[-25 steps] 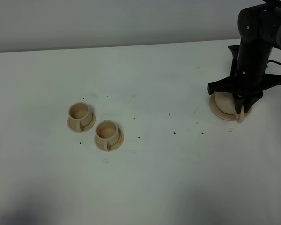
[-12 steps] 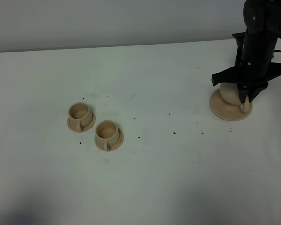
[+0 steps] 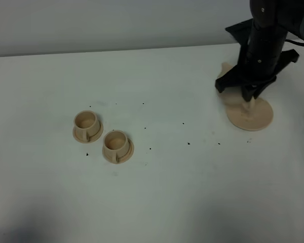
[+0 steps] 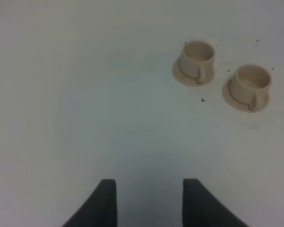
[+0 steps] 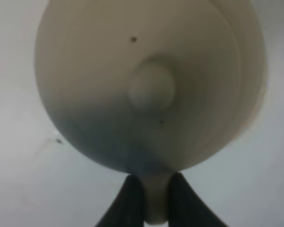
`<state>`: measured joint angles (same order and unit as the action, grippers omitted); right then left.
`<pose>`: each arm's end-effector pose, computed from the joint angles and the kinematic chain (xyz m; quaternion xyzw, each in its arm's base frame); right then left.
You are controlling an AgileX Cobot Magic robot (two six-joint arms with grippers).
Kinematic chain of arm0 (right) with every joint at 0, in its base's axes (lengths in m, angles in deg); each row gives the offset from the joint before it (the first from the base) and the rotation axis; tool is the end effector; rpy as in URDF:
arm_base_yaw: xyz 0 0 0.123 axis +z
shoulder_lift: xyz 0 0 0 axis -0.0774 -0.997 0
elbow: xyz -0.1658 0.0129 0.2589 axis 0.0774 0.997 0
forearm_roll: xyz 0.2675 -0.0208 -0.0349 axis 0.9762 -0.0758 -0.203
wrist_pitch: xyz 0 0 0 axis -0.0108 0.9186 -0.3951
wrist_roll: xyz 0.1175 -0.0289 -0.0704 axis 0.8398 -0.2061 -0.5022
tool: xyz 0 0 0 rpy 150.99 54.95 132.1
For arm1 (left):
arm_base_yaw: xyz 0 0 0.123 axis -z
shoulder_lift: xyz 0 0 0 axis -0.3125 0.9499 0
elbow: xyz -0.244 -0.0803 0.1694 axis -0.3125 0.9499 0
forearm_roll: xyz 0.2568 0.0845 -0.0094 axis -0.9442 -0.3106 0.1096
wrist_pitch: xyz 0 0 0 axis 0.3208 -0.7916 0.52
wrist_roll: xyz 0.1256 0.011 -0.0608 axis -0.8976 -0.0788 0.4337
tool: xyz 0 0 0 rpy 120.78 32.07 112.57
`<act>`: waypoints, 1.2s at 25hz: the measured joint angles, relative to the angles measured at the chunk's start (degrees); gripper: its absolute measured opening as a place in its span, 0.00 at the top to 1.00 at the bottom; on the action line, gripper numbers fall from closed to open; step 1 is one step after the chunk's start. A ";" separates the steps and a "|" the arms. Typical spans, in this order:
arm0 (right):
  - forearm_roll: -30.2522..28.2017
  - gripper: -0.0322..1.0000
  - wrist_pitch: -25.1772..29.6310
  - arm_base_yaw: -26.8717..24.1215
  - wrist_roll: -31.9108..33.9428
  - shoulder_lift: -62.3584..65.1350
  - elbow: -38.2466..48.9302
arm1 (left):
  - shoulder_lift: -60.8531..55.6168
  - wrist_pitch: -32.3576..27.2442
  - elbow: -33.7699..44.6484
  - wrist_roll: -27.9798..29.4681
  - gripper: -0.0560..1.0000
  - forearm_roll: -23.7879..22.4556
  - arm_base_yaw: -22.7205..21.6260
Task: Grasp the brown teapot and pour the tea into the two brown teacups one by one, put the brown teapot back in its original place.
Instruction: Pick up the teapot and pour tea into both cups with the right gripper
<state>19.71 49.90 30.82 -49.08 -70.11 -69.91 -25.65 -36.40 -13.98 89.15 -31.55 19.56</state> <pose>0.4288 0.2022 0.1932 -0.2631 0.9617 -0.0199 0.0736 0.0349 -0.0008 0.2678 0.0100 0.8489 -0.0062 0.5284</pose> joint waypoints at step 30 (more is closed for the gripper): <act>-6.34 0.84 0.57 19.64 -24.54 -22.71 -37.11 | 0.00 0.00 0.00 0.00 0.59 0.00 0.00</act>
<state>13.37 50.47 50.47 -73.62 -92.82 -107.02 -25.65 -36.40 -13.98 89.15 -31.55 19.56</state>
